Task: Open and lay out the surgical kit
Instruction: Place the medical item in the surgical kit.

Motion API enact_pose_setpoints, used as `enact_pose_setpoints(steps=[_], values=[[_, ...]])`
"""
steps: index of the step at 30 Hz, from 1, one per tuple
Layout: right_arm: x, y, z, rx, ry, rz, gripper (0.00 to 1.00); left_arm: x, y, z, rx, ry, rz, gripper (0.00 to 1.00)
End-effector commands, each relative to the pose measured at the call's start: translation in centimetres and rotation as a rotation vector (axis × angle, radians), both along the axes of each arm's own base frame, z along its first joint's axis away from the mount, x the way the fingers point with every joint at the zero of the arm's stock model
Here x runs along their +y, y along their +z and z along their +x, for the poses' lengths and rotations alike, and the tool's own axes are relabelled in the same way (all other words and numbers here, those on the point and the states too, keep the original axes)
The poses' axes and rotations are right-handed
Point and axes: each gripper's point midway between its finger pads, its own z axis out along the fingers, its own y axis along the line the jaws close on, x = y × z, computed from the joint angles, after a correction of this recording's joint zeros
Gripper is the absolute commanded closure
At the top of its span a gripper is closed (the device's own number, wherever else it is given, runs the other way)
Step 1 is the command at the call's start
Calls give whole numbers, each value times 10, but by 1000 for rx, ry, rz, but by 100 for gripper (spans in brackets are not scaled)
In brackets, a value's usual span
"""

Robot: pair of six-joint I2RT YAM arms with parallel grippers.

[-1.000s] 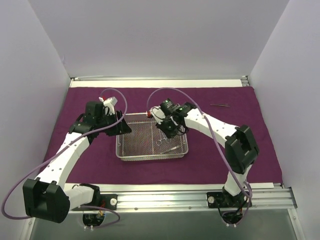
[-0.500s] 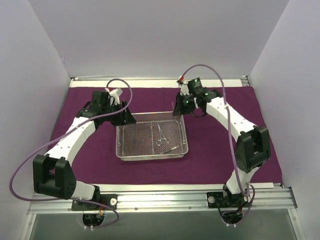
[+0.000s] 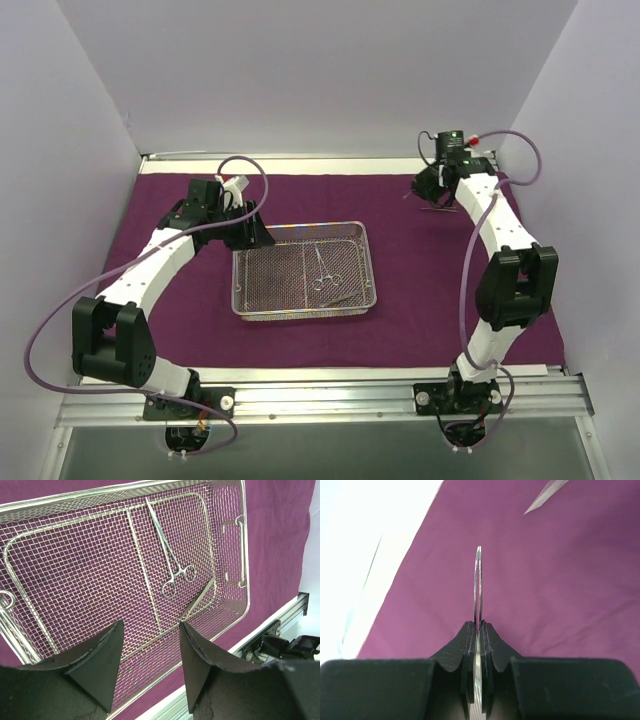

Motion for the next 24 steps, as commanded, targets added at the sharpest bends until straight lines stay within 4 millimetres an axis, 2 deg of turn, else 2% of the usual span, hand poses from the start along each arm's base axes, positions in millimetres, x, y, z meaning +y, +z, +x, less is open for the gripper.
enact_pose_setpoints(steps=[1, 3, 4, 6, 7, 8, 11, 19, 24], values=[[-57, -44, -13, 167, -360, -20, 100, -5, 23, 12, -95, -28, -25, 43], [-72, -51, -10, 176, -413, -44, 100, -3, 25, 12, -99, -24, -20, 43], [-82, -60, -10, 202, -444, -59, 100, -3, 25, 12, -100, -22, -17, 43], [-93, -69, -12, 230, -483, -68, 100, -2, 26, 12, -102, -20, -16, 43], [-93, -80, -14, 261, -499, -66, 100, -1, 25, 12, -100, -18, -14, 43], [-107, -85, -15, 275, -536, -54, 100, -1, 24, 13, -96, -17, -12, 43], [-114, -100, -16, 314, -576, -24, 100, 1, 21, 13, -85, -17, -6, 43], [-120, -116, -15, 333, -716, 70, 100, 0, 13, 14, -58, -20, -7, 43], [-114, -126, -9, 345, -759, 135, 100, 1, 9, 14, -51, -21, -4, 43]])
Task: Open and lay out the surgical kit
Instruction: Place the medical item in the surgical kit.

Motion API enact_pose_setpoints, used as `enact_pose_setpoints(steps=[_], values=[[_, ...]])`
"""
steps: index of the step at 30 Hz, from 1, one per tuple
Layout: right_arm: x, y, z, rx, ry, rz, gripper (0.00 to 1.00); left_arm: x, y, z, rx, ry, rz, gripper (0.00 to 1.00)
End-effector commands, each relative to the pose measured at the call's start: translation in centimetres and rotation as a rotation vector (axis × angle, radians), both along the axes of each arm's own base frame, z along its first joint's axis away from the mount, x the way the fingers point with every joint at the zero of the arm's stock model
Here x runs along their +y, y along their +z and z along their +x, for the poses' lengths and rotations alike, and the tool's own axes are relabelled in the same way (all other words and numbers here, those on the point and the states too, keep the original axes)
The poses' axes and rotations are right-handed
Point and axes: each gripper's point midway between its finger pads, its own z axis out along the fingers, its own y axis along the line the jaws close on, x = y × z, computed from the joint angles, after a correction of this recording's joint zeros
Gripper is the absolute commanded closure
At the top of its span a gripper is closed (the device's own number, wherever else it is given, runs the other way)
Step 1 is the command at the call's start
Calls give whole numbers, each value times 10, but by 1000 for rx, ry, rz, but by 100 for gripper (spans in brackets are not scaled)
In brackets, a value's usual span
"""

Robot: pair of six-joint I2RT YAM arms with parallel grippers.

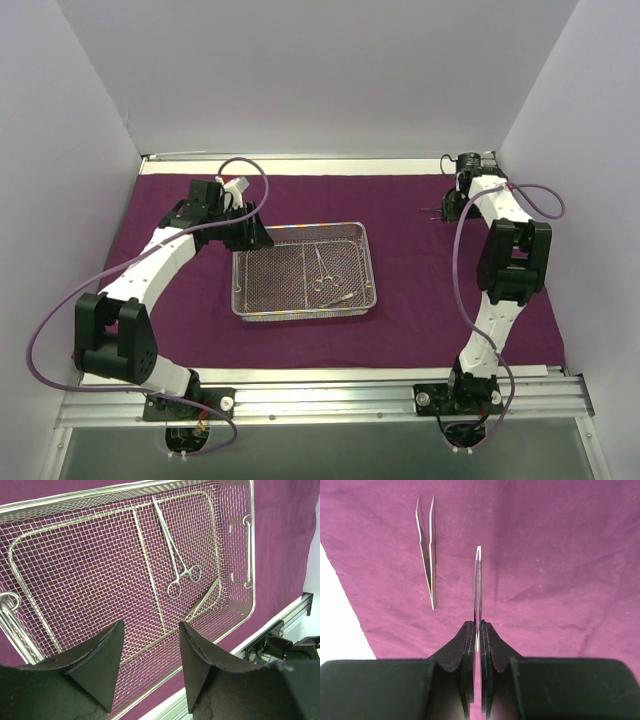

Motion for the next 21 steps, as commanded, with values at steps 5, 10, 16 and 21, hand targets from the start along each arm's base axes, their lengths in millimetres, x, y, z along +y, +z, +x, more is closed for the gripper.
enact_pose_setpoints(steps=[5, 10, 16, 21], values=[[8, -20, 3, 15, -106, 71, 100, 1, 14, 11, -61, -14, -15, 43], [7, -29, 11, 16, -102, 58, 100, 5, 12, 11, -57, -8, -18, 43], [6, -34, 19, 6, -90, 42, 100, 7, 10, 13, -51, -6, -17, 43], [6, -36, 24, 4, -75, 43, 100, 7, 9, 16, -47, -3, -21, 43]])
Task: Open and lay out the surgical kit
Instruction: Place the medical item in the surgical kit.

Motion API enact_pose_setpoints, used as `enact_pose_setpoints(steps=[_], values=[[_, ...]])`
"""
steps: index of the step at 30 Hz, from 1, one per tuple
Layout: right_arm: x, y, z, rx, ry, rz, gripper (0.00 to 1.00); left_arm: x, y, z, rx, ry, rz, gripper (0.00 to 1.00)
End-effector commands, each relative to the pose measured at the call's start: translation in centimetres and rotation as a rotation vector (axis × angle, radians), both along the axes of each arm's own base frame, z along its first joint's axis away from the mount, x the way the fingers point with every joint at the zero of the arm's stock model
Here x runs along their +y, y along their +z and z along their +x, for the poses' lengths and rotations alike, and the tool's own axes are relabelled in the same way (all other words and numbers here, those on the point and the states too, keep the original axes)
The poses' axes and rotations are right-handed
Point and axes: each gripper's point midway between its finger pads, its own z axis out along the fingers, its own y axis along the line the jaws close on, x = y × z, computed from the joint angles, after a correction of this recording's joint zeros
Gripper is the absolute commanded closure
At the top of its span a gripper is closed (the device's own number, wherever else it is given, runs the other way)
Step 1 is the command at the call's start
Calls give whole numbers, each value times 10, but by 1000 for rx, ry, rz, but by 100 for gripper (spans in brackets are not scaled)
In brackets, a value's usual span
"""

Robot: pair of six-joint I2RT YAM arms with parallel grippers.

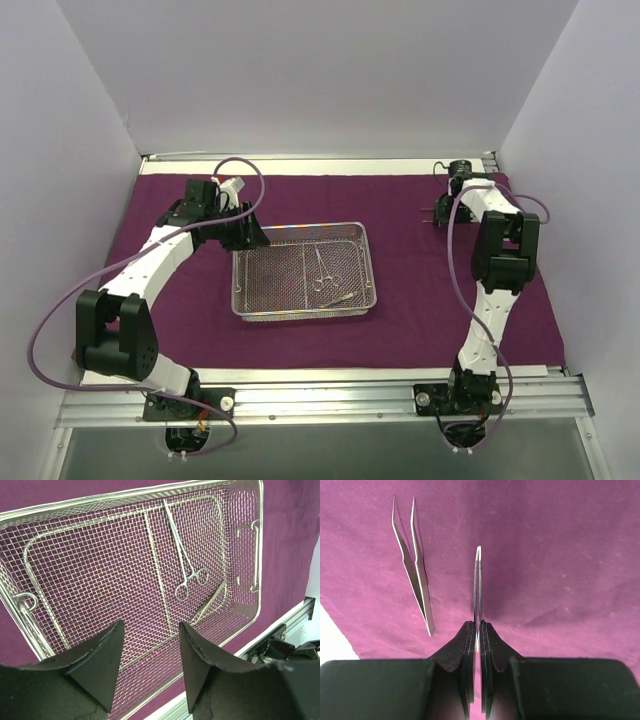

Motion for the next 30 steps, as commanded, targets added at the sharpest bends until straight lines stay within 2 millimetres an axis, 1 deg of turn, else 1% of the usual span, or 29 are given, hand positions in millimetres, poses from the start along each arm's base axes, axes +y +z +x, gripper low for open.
enact_pose_setpoints(steps=[1, 10, 19, 26, 27, 30], values=[[-4, 2, 6, 6, -10, -26, 100, -3, 14, 11, -54, -21, -27, 43], [-5, -2, 19, -8, 1, -29, 100, 0, 12, 12, -47, -13, -22, 44], [-9, -9, 15, 22, 13, -44, 100, 0, 10, 14, -44, -11, -29, 43], [-12, -11, 14, 32, 28, -62, 91, 1, 10, 13, -42, -10, -29, 43], [-12, -10, 14, 33, 29, -63, 88, 2, 10, 14, -43, -9, -28, 43], [-14, -11, 12, 39, 30, -66, 84, 2, 11, 14, -45, -8, -29, 44]])
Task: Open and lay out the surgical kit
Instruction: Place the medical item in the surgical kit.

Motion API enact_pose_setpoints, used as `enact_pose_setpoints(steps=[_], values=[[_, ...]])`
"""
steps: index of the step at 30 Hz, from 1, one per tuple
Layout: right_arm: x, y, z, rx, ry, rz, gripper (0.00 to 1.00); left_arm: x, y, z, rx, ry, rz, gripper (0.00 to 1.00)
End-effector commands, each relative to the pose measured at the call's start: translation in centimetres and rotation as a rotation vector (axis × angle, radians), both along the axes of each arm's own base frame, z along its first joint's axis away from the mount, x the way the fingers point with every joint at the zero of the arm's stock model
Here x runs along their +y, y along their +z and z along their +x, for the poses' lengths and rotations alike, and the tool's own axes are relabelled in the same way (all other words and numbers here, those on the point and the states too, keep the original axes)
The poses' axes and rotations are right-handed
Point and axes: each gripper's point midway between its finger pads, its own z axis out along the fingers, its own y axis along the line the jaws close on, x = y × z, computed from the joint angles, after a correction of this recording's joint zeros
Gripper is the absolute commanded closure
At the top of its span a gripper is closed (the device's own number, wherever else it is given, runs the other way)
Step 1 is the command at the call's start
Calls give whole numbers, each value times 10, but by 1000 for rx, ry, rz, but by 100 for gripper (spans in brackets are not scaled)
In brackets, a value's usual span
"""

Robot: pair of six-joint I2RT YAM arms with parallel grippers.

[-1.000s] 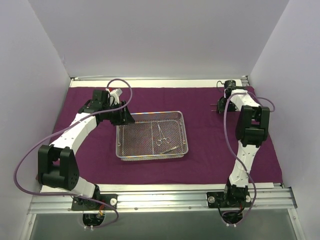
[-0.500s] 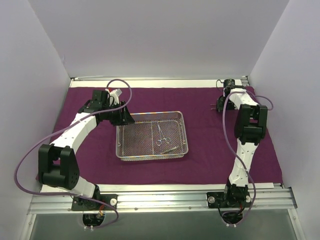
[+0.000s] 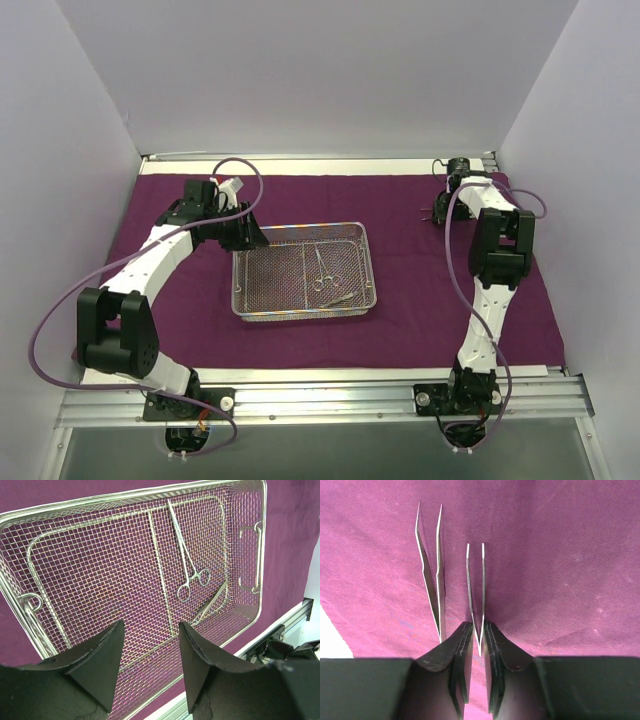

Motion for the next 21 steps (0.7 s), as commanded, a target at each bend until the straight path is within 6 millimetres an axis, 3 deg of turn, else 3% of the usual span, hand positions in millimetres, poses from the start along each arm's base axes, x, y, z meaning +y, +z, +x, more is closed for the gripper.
enact_pose_setpoints(steps=[1, 13, 17, 21], values=[[-11, 0, -7, 44, -11, -47, 83, -2, 17, 11, -64, -17, -25, 43], [-13, 10, 0, 10, 4, -54, 75, -2, 18, 10, -67, -20, -27, 43], [-13, 22, 4, -5, 27, -65, 72, -2, 19, 9, -70, -17, -28, 43], [-6, 60, 8, -64, 74, -82, 70, -2, 21, 8, -76, -14, -34, 43]])
